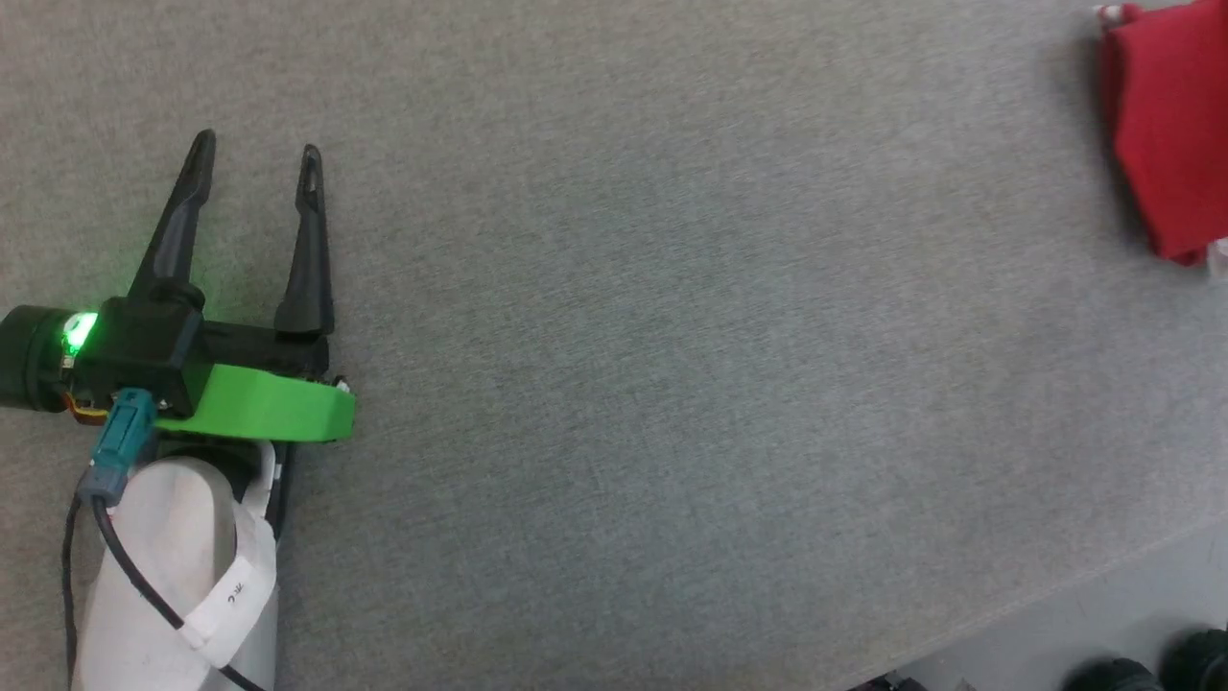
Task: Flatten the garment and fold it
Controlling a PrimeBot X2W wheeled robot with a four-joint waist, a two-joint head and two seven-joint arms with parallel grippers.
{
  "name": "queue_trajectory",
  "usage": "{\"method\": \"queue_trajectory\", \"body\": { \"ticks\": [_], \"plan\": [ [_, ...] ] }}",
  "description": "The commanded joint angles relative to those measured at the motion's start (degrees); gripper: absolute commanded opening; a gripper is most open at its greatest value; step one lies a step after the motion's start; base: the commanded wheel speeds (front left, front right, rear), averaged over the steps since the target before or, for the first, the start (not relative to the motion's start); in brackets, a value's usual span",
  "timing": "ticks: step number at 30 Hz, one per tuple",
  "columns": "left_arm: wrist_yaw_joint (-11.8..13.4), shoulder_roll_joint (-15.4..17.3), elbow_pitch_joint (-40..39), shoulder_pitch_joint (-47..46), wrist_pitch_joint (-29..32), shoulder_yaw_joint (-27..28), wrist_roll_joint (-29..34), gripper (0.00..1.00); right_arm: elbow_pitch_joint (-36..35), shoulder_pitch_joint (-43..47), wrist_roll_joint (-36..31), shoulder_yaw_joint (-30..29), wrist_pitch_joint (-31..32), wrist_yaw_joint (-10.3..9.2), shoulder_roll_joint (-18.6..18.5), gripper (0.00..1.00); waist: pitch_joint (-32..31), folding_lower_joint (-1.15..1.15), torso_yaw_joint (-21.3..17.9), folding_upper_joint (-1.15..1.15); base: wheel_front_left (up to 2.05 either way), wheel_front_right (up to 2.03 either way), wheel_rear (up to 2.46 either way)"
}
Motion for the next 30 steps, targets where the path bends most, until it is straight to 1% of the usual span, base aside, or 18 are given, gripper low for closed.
{"method": "queue_trajectory", "body": {
  "ticks": [1, 2, 3, 6, 10, 14, 17, 20, 22, 25, 30],
  "plan": [
    [0.2, 0.3, 0.7, 0.1, -0.3, 0.1, 0.0, 1.0, 0.4, -1.1, -1.1, -1.3, -0.9, -0.11, 0.7, 0.36, 0.4, -0.01, 1.3, 0.0, 0.0, 0.0, 0.0],
    [0.3, 0.0, 1.1, 0.3, -0.7, 0.0, -0.3, 1.0, 1.1, -1.1, -2.1, -2.2, -1.1, -0.11, 1.0, 0.88, -0.3, -0.01, 1.6, 0.0, 0.0, 0.0, 0.0],
    [0.3, -0.2, 1.7, 0.4, -1.1, -0.2, -0.4, 1.0, 1.5, -1.2, -2.4, -3.5, -1.2, -0.11, 1.3, 1.0, -1.2, -0.01, 1.9, 0.0, 0.0, 0.0, 0.0],
    [0.5, -1.5, 4.2, 0.7, -2.7, -0.9, -1.2, 1.0, 2.8, -0.5, -4.0, -6.1, -3.3, -0.11, 1.5, 1.0, -4.9, -0.01, 3.0, 0.0, 0.0, 0.0, 0.0],
    [0.9, -3.5, 8.2, 1.4, -4.4, -1.6, -2.4, 1.0, 4.7, 1.7, -3.2, -6.9, -7.4, -0.11, 1.0, 1.0, -11.1, -0.01, 4.9, 0.0, 0.0, 0.0, 0.0],
    [0.8, -5.4, 11.2, 3.1, -5.3, -2.2, -4.7, 1.0, 6.1, 5.1, 0.3, -3.6, -11.3, -0.11, 0.6, 1.0, -17.7, -0.01, 7.2, 0.0, 0.0, 0.0, 0.0],
    [0.6, -6.2, 13.0, 4.8, -5.6, -2.7, -6.0, 1.0, 4.6, 8.9, 5.1, -0.5, -12.9, -0.11, 1.8, 1.0, -22.1, -0.01, 8.9, 0.0, 0.0, 0.0, 0.0],
    [0.8, -6.9, 14.5, 6.1, -5.8, -2.9, -7.4, 1.0, 1.0, 13.4, 10.4, 2.8, -13.5, -0.11, 3.9, 1.0, -25.6, -0.01, 10.9, 0.0, 0.0, 0.0, 0.0],
    [1.1, -7.3, 15.0, 6.7, -5.8, -2.9, -7.9, 1.0, -2.6, 16.9, 14.0, 5.0, -13.7, -0.11, 5.3, 1.0, -27.3, -0.01, 12.2, 0.0, 0.0, 0.0, 0.0],
    [1.6, -7.7, 15.7, 8.0, -5.8, -2.9, -8.8, 1.0, -9.4, 23.0, 19.2, 7.5, -13.1, -0.11, 7.7, 1.0, -30.1, -0.01, 14.3, 0.0, 0.0, 0.0, 0.0],
    [2.1, -8.1, 16.8, 10.1, -5.8, -3.1, -9.6, 1.0, -20.5, 32.3, 24.6, 10.1, -10.1, -0.11, 11.7, 1.0, -33.1, -0.01, 17.5, 0.0, 0.0, 0.0, 0.0]
  ]
}}
